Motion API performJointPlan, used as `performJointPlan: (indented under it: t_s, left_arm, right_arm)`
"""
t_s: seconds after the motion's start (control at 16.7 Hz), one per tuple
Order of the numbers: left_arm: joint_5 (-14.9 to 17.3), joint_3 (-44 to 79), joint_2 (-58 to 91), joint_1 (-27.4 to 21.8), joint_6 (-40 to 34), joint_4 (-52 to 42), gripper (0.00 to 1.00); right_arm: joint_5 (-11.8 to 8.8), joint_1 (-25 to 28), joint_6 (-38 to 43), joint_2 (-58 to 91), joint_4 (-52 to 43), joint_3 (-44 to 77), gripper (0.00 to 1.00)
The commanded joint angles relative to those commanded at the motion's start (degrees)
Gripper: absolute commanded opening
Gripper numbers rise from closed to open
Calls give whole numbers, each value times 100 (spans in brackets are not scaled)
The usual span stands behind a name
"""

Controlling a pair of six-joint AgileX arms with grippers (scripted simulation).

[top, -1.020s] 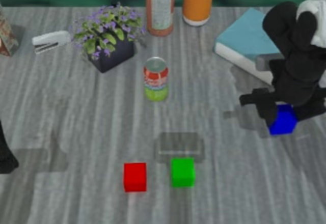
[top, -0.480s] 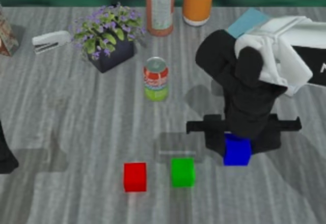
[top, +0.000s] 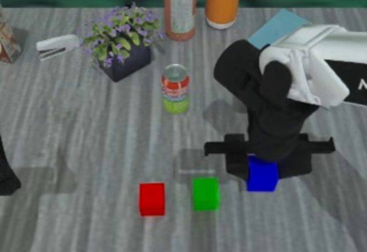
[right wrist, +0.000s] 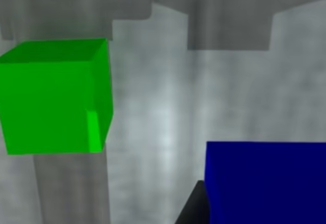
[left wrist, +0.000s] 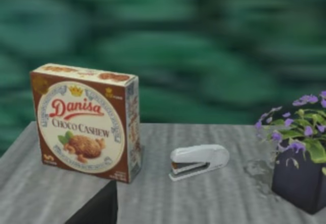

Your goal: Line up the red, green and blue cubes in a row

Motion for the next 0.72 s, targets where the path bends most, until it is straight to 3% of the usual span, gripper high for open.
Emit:
performJointPlan:
  t_s: [0.36,0.66,0.72]
  left_arm:
    - [0,0,0,0,0,0,100]
    - [0,0,0,0,0,0,100]
    - [0,0,0,0,0,0,100]
  right_arm:
    - [10,21,23,501,1248,-696,0]
    - [13,31,30,587,1393,-795,0]
    - [13,31,30,587,1393,-795,8]
